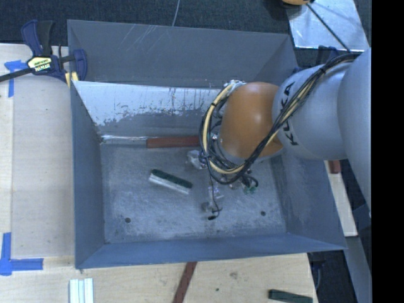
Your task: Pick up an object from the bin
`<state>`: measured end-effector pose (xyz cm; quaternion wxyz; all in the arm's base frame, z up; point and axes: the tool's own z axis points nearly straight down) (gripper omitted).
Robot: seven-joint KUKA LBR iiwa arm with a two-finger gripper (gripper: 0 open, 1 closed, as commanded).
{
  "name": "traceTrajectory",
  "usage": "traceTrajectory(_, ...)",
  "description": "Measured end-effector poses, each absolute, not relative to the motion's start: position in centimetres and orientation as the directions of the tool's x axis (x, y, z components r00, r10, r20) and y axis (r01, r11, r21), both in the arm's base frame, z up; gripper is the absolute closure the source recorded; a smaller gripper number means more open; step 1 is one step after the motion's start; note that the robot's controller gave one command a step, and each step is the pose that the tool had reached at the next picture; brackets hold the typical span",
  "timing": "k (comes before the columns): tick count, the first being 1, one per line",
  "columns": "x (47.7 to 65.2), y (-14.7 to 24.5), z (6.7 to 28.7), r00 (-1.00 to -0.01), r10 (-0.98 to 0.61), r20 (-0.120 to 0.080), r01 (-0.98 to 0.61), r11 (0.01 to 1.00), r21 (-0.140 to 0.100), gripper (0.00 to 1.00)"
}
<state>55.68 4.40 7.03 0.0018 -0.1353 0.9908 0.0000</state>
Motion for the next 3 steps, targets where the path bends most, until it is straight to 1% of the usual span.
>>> traceTrajectory(1, 53.4, 10.6, 7.1, -1.0, -0.019, -0.002, -0.019, 1.0, 0.002, 1.0)
traceTrajectory(2, 53.4, 10.6, 7.1, -1.0, -0.019, -0.002, -0.019, 1.0, 0.001, 1.0)
traceTrajectory(3, 53.2, 11.5, 20.0, -1.0, 0.002, -0.003, 0.002, 1.0, 0.0, 1.0)
